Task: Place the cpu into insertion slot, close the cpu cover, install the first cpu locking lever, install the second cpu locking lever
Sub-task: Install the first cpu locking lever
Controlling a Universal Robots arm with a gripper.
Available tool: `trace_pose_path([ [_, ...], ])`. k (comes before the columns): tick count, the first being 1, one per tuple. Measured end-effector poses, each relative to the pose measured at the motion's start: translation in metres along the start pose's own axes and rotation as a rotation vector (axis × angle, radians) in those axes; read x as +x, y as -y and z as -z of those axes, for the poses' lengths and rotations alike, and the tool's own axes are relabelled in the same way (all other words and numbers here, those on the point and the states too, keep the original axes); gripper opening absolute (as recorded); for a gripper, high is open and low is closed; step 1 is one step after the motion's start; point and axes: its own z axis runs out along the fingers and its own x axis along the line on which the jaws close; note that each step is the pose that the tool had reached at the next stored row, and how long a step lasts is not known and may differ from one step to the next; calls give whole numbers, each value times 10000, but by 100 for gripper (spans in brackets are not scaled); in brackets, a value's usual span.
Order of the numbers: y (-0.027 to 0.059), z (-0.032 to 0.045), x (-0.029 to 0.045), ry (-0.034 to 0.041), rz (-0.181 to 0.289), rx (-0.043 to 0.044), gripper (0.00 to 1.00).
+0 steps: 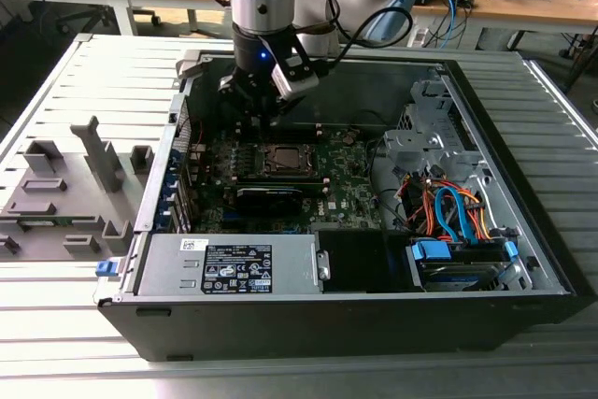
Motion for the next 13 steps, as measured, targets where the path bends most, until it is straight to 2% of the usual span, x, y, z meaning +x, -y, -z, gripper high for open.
trace_pose_path([
  [13, 0, 29, 20, 0, 0, -1, 11],
])
